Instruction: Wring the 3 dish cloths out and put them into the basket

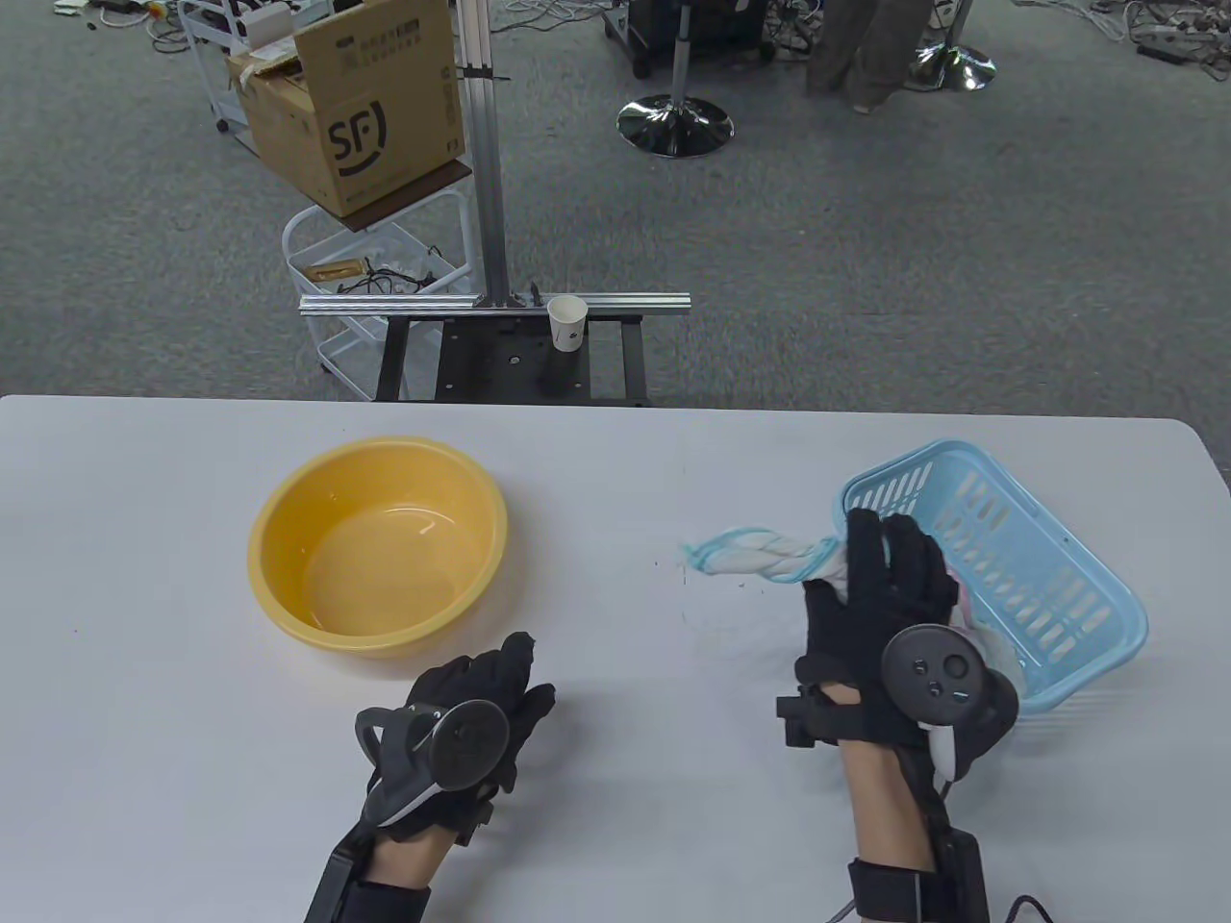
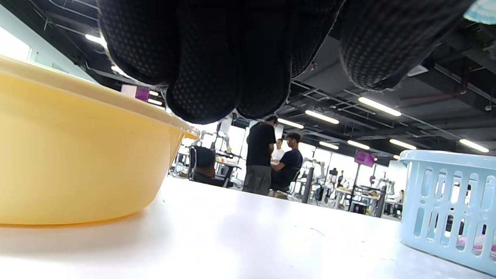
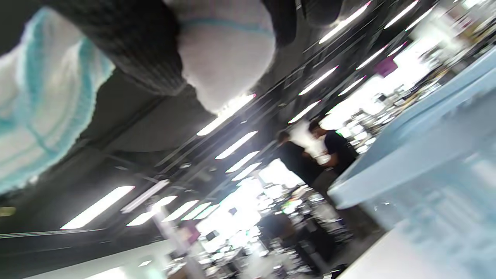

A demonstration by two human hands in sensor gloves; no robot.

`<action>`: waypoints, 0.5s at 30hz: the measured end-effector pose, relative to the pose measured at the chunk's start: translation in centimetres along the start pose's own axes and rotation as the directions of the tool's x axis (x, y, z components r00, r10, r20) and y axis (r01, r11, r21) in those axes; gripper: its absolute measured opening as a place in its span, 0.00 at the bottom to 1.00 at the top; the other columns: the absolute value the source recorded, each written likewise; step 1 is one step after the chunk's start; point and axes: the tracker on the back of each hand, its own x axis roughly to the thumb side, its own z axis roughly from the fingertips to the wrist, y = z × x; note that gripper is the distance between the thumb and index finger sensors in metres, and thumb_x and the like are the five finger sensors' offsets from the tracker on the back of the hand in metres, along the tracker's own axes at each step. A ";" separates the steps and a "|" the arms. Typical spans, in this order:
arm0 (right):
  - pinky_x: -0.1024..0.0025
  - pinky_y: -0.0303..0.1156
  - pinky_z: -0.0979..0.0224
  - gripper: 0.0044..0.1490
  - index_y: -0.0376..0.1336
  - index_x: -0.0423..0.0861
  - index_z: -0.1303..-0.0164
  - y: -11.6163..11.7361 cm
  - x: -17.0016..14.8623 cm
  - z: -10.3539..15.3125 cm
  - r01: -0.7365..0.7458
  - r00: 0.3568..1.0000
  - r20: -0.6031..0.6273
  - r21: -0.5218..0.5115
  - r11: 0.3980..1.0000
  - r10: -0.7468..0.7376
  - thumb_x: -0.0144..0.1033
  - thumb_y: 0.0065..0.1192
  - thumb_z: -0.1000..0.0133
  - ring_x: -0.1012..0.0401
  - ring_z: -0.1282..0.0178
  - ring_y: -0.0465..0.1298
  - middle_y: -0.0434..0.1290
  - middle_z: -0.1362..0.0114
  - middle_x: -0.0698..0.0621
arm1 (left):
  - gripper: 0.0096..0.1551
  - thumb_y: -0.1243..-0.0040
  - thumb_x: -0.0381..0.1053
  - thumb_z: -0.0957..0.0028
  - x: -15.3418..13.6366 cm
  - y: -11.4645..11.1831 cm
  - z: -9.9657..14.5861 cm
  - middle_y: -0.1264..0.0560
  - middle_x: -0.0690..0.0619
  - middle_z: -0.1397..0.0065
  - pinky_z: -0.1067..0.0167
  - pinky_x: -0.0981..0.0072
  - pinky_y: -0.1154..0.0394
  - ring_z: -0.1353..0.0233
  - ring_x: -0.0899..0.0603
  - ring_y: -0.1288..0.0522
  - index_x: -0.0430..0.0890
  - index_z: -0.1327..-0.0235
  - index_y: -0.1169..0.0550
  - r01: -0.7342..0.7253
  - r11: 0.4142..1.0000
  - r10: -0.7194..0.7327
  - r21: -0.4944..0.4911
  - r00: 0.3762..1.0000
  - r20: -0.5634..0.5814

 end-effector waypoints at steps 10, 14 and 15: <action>0.27 0.27 0.23 0.49 0.43 0.53 0.17 -3.1 -7.9 -1.3 -0.132 0.885 -0.451 -0.008 0.991 0.114 0.55 0.64 0.41 0.39 0.14 0.35 0.40 0.14 0.41 | 0.40 0.33 0.67 0.54 -0.1 -0.4 0.0 0.18 0.58 0.41 0.41 0.48 0.22 0.48 0.45 0.14 0.51 0.30 0.27 -0.014 1.000 0.014 -0.026 1.000 -0.009; 0.28 0.27 0.23 0.50 0.42 0.53 0.17 -3.0 -9.5 -0.9 -0.177 0.853 -0.492 0.042 0.983 0.174 0.56 0.64 0.41 0.39 0.14 0.35 0.37 0.13 0.42 | 0.40 0.33 0.67 0.54 0.0 -0.5 0.0 0.18 0.58 0.41 0.41 0.47 0.22 0.48 0.45 0.14 0.51 0.30 0.27 -0.010 0.999 0.010 -0.036 1.000 -0.007; 0.28 0.27 0.23 0.50 0.42 0.52 0.17 -2.9 -9.7 -0.8 -0.190 0.848 -0.494 0.053 0.980 0.191 0.56 0.65 0.41 0.39 0.14 0.35 0.37 0.13 0.41 | 0.40 0.33 0.67 0.54 0.0 -0.5 0.0 0.18 0.58 0.41 0.41 0.48 0.22 0.48 0.45 0.14 0.51 0.30 0.27 -0.010 0.999 0.009 -0.039 1.000 -0.007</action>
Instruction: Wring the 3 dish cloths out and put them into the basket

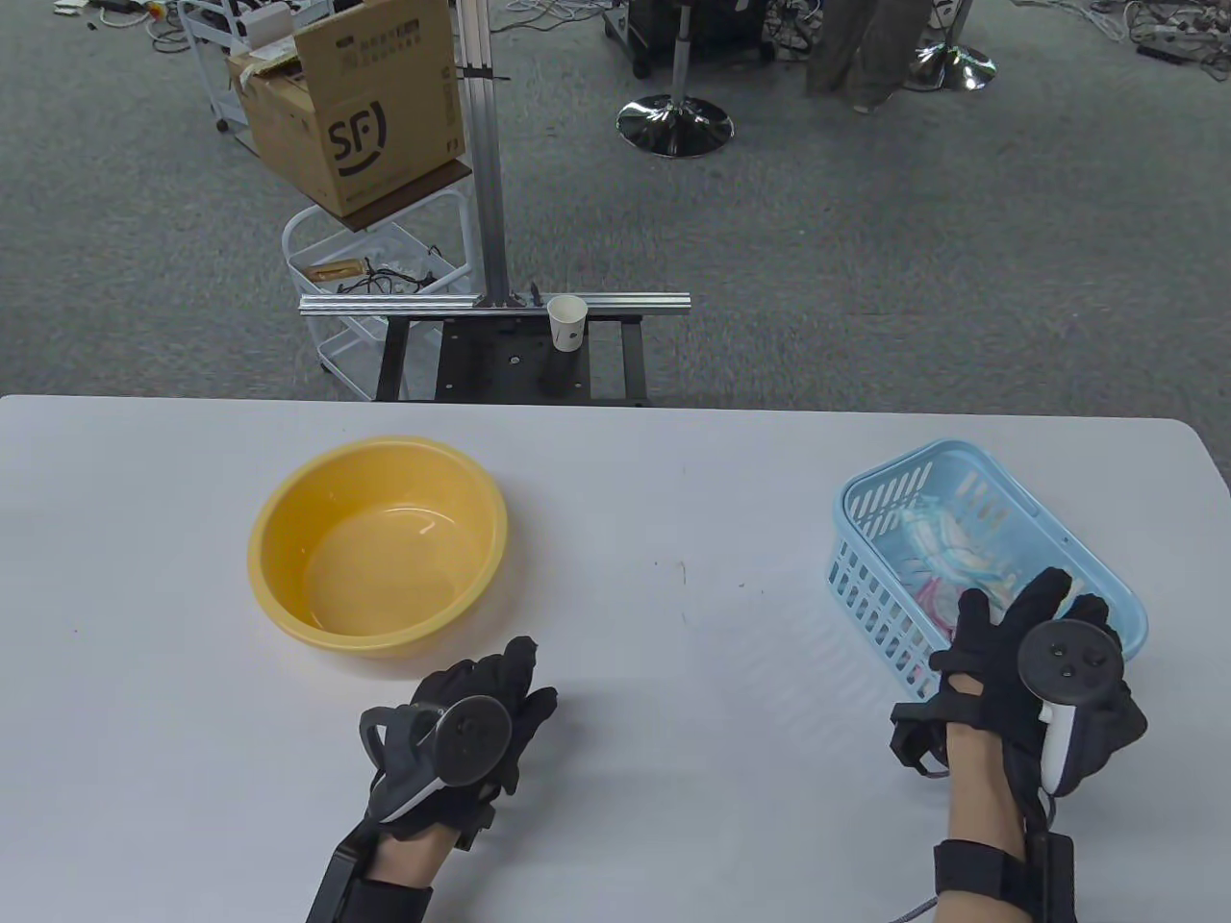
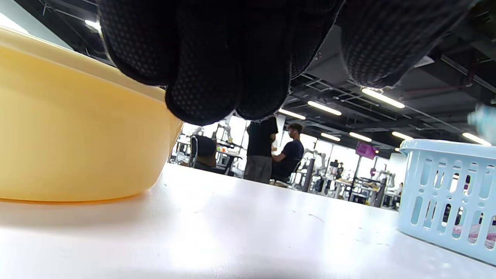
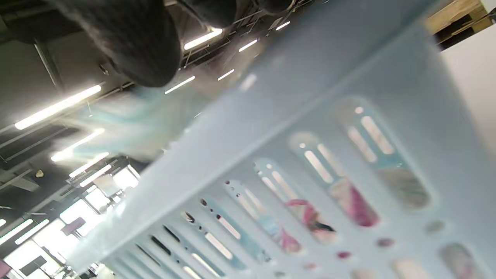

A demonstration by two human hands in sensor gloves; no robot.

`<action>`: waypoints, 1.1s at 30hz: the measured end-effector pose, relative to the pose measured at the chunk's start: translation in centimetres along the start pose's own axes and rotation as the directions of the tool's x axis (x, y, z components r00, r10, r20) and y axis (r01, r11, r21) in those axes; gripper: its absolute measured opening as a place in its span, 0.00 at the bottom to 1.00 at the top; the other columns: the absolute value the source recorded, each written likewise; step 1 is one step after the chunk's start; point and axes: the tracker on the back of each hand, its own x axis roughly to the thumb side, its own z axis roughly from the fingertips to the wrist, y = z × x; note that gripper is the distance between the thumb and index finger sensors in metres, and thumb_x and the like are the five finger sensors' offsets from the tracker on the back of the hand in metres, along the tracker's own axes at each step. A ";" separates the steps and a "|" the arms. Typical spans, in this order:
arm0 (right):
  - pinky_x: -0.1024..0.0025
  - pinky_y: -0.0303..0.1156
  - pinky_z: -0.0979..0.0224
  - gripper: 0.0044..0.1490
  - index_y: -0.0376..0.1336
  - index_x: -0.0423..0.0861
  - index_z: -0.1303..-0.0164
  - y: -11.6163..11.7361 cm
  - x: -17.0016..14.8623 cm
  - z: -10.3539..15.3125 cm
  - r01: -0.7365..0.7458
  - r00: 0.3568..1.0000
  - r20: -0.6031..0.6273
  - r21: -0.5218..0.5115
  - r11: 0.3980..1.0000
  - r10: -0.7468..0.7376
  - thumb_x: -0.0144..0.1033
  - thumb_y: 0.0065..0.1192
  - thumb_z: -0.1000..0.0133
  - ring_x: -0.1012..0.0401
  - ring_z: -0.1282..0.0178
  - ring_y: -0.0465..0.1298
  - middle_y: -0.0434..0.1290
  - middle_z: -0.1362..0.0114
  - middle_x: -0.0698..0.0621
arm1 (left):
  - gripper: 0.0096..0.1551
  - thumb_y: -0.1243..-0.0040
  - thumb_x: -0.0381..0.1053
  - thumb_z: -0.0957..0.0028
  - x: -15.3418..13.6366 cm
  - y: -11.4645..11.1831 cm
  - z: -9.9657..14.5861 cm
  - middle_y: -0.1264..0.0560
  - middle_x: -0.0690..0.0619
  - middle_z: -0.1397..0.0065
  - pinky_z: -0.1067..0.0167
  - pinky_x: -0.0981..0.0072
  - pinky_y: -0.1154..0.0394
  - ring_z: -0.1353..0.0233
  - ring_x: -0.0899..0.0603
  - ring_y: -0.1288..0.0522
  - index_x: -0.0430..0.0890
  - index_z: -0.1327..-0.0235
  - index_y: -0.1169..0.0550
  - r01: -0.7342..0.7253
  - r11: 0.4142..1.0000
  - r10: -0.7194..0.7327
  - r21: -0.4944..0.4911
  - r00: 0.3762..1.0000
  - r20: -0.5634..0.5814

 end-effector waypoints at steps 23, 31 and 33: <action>0.25 0.36 0.24 0.50 0.45 0.49 0.17 5.7 10.1 9.4 -0.088 0.753 0.654 0.001 0.996 0.066 0.60 0.61 0.40 0.37 0.15 0.43 0.43 0.14 0.39 | 0.48 0.39 0.68 0.52 -0.2 -0.2 0.1 0.34 0.59 0.22 0.29 0.43 0.31 0.25 0.43 0.27 0.57 0.20 0.42 0.030 0.999 -0.031 -0.030 0.999 -0.024; 0.25 0.36 0.24 0.50 0.45 0.50 0.17 11.0 9.5 12.7 -0.183 0.641 0.766 0.087 0.979 0.052 0.62 0.61 0.41 0.37 0.15 0.42 0.41 0.13 0.40 | 0.52 0.39 0.72 0.53 -0.9 -0.1 0.0 0.52 0.61 0.15 0.20 0.37 0.49 0.13 0.43 0.51 0.60 0.19 0.47 0.023 0.999 -0.025 -0.030 0.998 -0.066; 0.26 0.36 0.24 0.50 0.45 0.51 0.17 12.0 9.3 13.3 -0.202 0.613 0.789 0.106 0.974 0.041 0.62 0.62 0.41 0.37 0.14 0.41 0.41 0.13 0.41 | 0.53 0.39 0.72 0.53 -1.3 0.0 0.0 0.56 0.62 0.15 0.19 0.37 0.55 0.12 0.44 0.57 0.60 0.18 0.48 0.028 0.999 -0.031 -0.033 0.996 -0.086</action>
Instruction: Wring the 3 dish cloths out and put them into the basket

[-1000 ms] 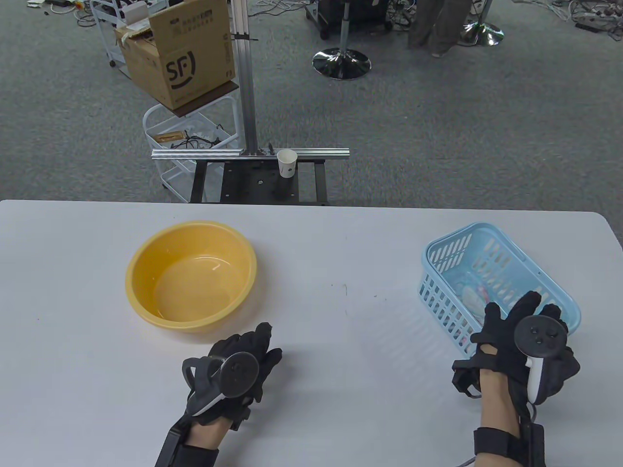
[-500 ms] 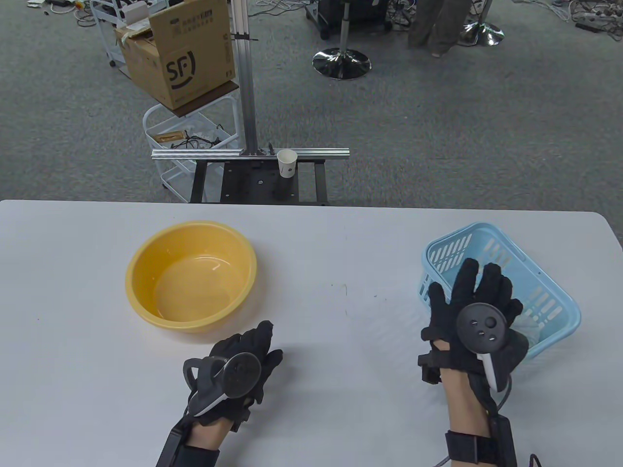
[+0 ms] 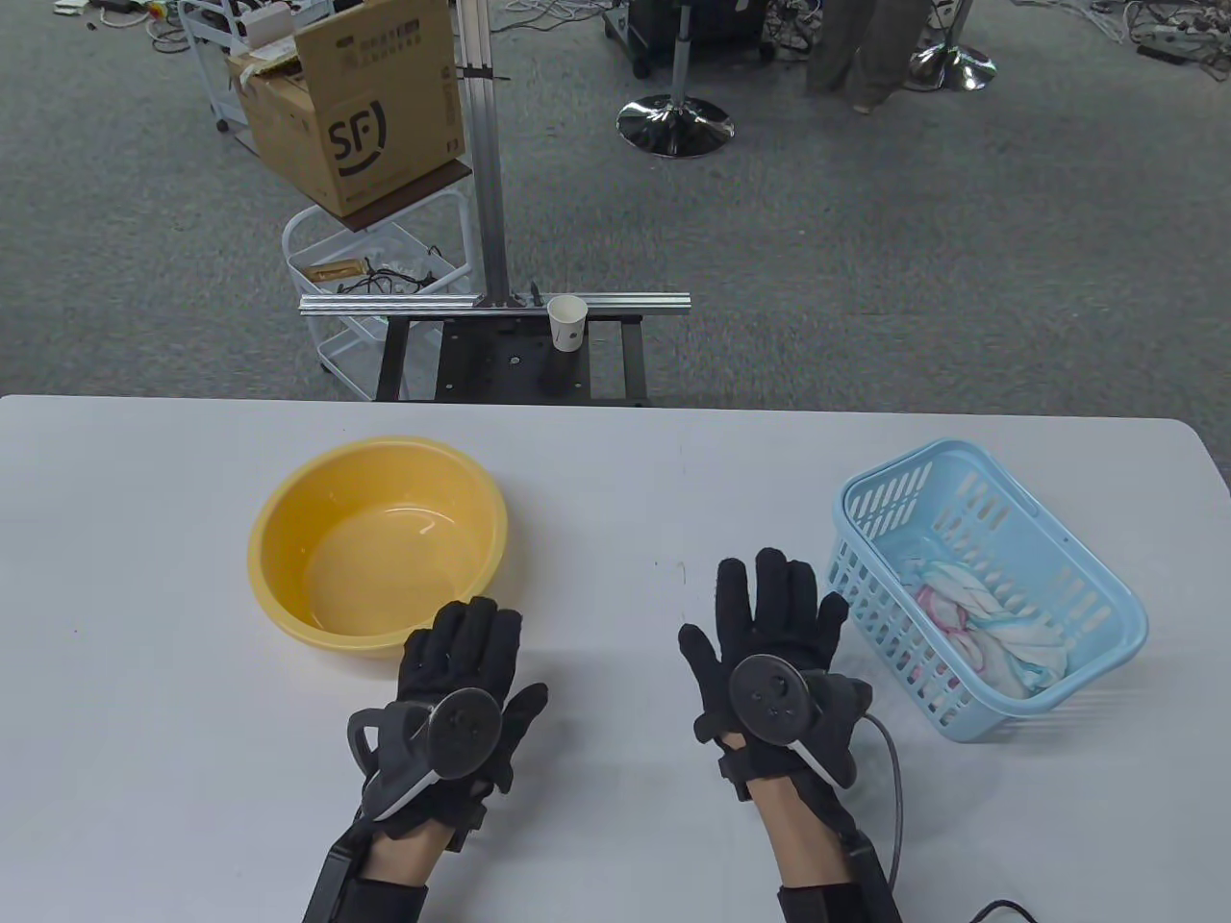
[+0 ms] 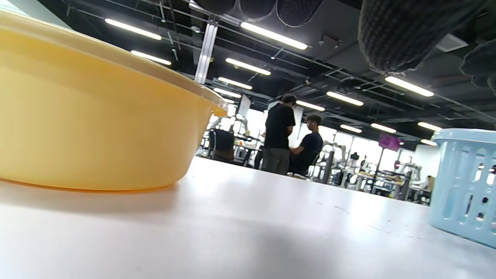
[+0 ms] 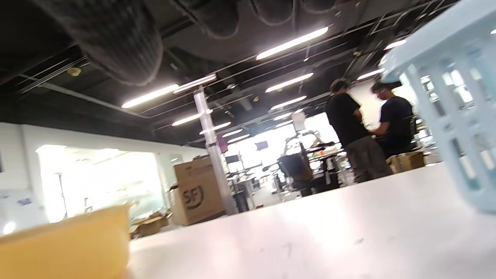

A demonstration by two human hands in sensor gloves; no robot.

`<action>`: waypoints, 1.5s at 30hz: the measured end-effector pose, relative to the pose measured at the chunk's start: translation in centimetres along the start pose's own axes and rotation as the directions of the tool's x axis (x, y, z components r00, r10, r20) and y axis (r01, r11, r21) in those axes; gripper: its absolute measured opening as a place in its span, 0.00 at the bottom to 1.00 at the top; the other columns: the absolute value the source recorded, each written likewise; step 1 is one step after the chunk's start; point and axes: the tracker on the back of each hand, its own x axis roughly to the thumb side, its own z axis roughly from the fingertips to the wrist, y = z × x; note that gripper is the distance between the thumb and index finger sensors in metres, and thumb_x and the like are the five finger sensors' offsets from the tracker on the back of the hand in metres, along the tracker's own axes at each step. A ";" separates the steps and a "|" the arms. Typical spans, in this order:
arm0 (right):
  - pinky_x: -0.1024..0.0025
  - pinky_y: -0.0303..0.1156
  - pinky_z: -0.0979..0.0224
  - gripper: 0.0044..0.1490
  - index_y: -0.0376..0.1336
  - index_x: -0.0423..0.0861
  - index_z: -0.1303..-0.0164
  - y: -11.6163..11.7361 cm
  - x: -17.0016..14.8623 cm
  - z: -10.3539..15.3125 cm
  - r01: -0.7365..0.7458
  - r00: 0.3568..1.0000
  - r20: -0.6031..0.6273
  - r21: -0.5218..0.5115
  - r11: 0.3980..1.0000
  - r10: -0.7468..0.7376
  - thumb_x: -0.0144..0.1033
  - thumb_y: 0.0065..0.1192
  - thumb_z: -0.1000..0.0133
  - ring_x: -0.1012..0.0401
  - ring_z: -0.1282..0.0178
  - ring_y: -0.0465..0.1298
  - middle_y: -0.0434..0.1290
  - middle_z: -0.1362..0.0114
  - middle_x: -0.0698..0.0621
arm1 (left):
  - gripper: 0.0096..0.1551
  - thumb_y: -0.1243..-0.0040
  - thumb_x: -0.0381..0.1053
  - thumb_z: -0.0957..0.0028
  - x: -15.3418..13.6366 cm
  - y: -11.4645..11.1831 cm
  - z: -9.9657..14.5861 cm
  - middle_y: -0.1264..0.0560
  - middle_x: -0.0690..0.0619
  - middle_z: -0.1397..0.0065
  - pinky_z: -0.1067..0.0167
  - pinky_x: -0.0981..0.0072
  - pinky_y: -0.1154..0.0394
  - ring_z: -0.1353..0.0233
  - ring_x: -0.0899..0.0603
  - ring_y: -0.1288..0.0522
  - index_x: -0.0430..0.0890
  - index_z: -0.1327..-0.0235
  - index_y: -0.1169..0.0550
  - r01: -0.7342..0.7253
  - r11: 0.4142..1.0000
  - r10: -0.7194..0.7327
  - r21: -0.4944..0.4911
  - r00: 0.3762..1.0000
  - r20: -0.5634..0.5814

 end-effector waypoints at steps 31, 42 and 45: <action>0.28 0.32 0.24 0.56 0.37 0.53 0.17 3.7 0.7 2.3 0.004 0.996 0.085 0.203 0.979 -0.022 0.70 0.54 0.42 0.40 0.14 0.32 0.30 0.14 0.42 | 0.58 0.39 0.75 0.54 -3.0 -1.2 -0.4 0.60 0.64 0.14 0.21 0.37 0.64 0.11 0.46 0.65 0.62 0.17 0.53 -0.053 0.986 0.032 -0.160 0.991 -0.134; 0.28 0.32 0.24 0.56 0.36 0.52 0.17 4.1 0.7 2.3 -0.002 0.997 0.075 0.239 0.971 -0.017 0.70 0.54 0.42 0.40 0.14 0.32 0.29 0.14 0.41 | 0.58 0.39 0.75 0.55 -3.1 -1.3 -0.4 0.61 0.65 0.14 0.21 0.37 0.64 0.11 0.46 0.65 0.62 0.17 0.53 -0.047 0.986 0.025 -0.160 0.990 -0.136; 0.28 0.33 0.24 0.56 0.36 0.52 0.17 4.0 0.7 2.3 0.001 0.997 0.070 0.240 0.971 -0.018 0.70 0.54 0.42 0.39 0.14 0.32 0.29 0.14 0.42 | 0.58 0.39 0.75 0.55 -3.2 -1.2 -0.4 0.61 0.65 0.14 0.21 0.37 0.64 0.11 0.46 0.65 0.62 0.17 0.54 -0.047 0.986 0.025 -0.159 0.990 -0.139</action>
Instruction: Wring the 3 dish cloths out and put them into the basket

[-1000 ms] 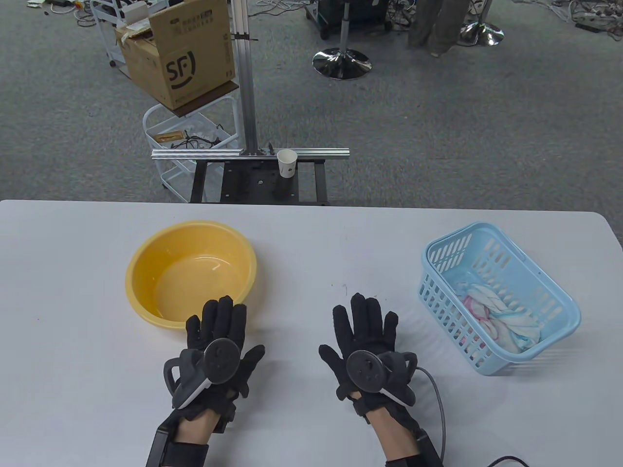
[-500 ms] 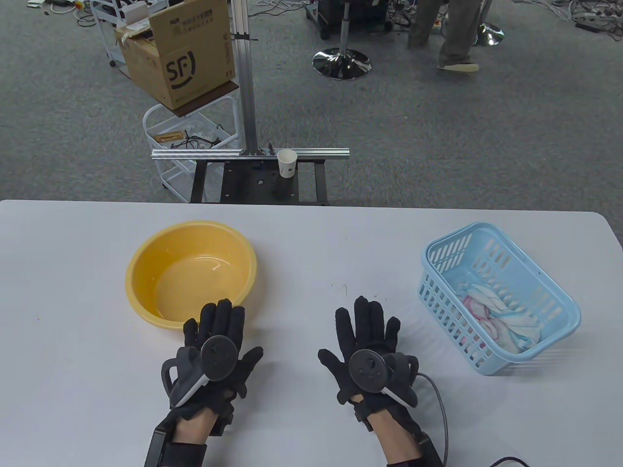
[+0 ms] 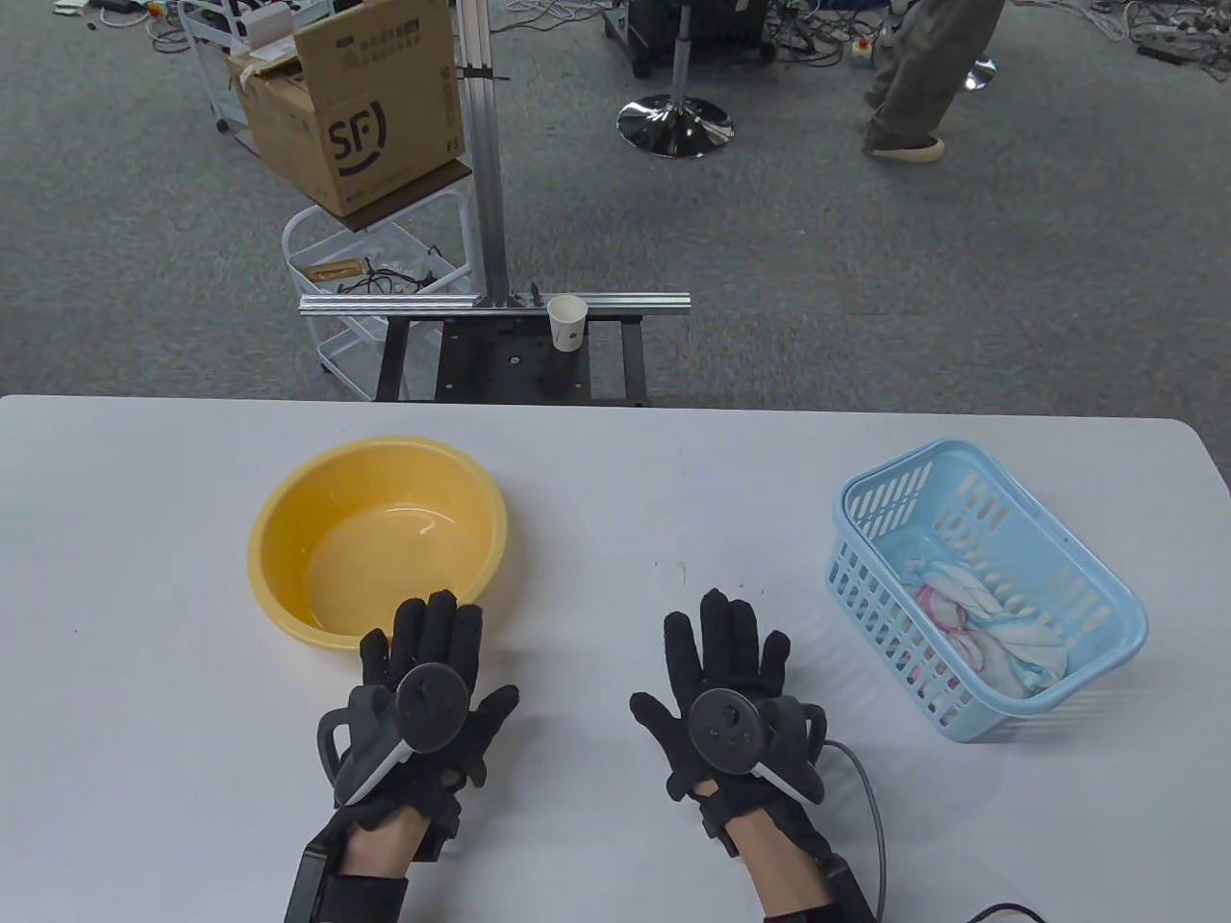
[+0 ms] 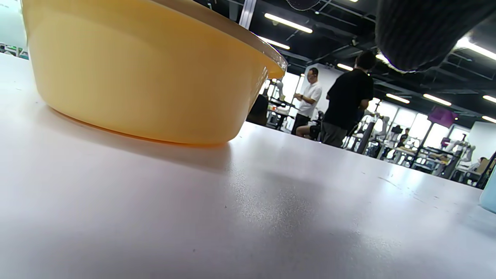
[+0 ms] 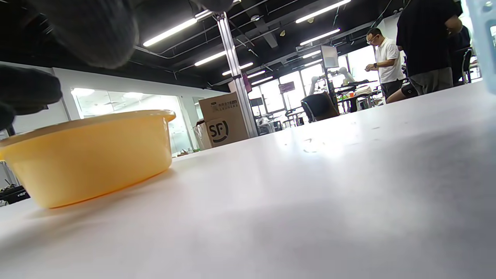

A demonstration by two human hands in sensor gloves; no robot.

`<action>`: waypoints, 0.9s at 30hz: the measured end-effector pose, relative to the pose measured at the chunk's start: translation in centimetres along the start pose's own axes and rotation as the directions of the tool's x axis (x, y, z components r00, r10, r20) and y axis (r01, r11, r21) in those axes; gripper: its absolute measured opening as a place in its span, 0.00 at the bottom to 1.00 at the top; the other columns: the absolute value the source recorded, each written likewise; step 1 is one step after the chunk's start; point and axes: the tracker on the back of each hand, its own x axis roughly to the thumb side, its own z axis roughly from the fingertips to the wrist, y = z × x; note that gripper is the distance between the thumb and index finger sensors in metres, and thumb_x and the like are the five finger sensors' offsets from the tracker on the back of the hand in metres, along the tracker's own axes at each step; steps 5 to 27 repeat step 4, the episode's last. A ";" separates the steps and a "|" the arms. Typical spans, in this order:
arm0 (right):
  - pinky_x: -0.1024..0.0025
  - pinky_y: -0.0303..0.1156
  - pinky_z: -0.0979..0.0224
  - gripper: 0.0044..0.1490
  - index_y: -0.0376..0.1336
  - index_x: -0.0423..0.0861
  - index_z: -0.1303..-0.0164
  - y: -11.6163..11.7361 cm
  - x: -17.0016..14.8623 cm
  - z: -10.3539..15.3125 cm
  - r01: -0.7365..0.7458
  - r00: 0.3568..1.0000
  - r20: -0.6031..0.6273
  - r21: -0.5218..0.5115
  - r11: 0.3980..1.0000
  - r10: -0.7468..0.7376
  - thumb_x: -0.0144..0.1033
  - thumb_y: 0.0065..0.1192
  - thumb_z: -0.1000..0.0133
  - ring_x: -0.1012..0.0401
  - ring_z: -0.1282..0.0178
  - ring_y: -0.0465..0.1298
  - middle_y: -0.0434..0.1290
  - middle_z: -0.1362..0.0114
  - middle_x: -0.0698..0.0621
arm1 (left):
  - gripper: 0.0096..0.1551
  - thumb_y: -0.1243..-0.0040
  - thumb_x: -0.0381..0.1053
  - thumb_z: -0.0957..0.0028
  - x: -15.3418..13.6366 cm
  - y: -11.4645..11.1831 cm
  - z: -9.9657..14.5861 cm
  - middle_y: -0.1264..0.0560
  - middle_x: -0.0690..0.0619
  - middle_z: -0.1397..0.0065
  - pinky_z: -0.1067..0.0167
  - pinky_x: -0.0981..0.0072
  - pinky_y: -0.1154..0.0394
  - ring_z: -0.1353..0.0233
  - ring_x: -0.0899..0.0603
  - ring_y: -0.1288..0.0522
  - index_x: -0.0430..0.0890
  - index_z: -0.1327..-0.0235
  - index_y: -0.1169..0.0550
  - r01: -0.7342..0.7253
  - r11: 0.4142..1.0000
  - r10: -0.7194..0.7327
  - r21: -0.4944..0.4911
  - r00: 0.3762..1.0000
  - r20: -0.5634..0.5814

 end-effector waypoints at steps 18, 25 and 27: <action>0.27 0.33 0.24 0.55 0.36 0.51 0.17 0.0 -0.1 0.1 -0.001 1.000 -0.009 0.004 1.000 0.001 0.69 0.54 0.42 0.39 0.14 0.33 0.29 0.14 0.41 | 0.58 0.39 0.75 0.55 0.0 0.0 0.0 0.60 0.65 0.14 0.21 0.37 0.64 0.11 0.46 0.65 0.62 0.17 0.53 0.001 1.000 -0.001 0.001 1.000 -0.001; 0.27 0.33 0.24 0.55 0.36 0.51 0.17 0.0 -0.1 0.1 -0.001 1.000 -0.009 0.004 1.000 0.001 0.69 0.54 0.42 0.39 0.14 0.33 0.29 0.14 0.41 | 0.58 0.39 0.75 0.55 0.0 0.0 0.0 0.60 0.65 0.14 0.21 0.37 0.64 0.11 0.46 0.65 0.62 0.17 0.53 0.001 1.000 -0.001 0.001 1.000 -0.001; 0.27 0.33 0.24 0.55 0.36 0.51 0.17 0.0 -0.1 0.1 -0.001 1.000 -0.009 0.004 1.000 0.001 0.69 0.54 0.42 0.39 0.14 0.33 0.29 0.14 0.41 | 0.58 0.39 0.75 0.55 0.0 0.0 0.0 0.60 0.65 0.14 0.21 0.37 0.64 0.11 0.46 0.65 0.62 0.17 0.53 0.001 1.000 -0.001 0.001 1.000 -0.001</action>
